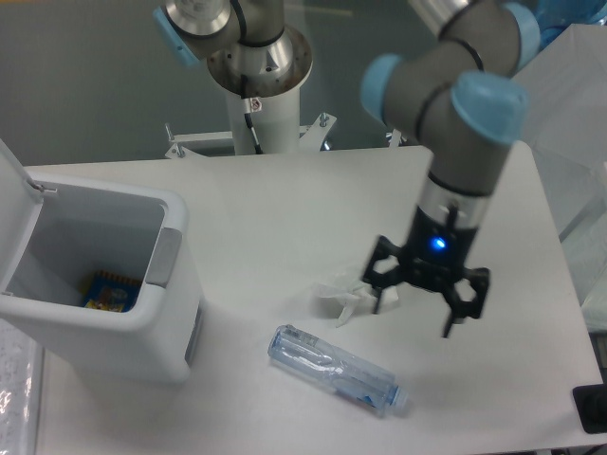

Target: Open the trash can

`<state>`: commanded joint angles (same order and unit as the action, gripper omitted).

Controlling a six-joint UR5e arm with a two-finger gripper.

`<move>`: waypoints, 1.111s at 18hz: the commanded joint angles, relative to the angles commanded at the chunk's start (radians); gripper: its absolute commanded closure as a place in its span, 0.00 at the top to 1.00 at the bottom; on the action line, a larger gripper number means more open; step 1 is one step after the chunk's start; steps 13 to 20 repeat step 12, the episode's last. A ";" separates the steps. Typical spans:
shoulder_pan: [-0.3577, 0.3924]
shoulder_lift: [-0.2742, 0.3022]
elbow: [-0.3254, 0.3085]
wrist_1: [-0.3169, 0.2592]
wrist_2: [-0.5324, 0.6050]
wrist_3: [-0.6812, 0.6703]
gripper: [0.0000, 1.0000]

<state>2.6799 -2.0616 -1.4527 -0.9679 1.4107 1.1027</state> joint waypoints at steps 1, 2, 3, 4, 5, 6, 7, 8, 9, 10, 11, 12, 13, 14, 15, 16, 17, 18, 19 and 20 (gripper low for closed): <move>-0.005 -0.006 0.002 -0.002 0.025 0.012 1.00; -0.008 -0.008 -0.004 -0.002 0.031 0.035 1.00; -0.011 -0.009 -0.008 -0.003 0.033 0.089 1.00; -0.018 -0.008 -0.012 -0.003 0.033 0.165 1.00; -0.024 -0.008 -0.020 -0.003 0.033 0.228 1.00; -0.025 -0.003 -0.029 -0.002 0.033 0.261 1.00; -0.025 -0.002 -0.035 0.000 0.033 0.273 1.00; -0.026 0.000 -0.041 0.003 0.033 0.273 1.00; -0.026 0.000 -0.043 0.001 0.033 0.275 1.00; -0.028 0.001 -0.044 0.001 0.034 0.273 1.00; -0.028 0.001 -0.050 0.003 0.034 0.272 1.00; -0.029 0.001 -0.055 0.006 0.034 0.272 1.00; -0.029 0.001 -0.055 0.006 0.034 0.272 1.00; -0.029 0.001 -0.055 0.006 0.034 0.272 1.00; -0.029 0.001 -0.055 0.006 0.034 0.272 1.00; -0.029 0.001 -0.055 0.006 0.034 0.272 1.00; -0.029 0.001 -0.055 0.006 0.034 0.272 1.00; -0.029 0.001 -0.055 0.006 0.034 0.272 1.00; -0.029 0.001 -0.055 0.006 0.034 0.272 1.00; -0.029 0.001 -0.055 0.006 0.034 0.272 1.00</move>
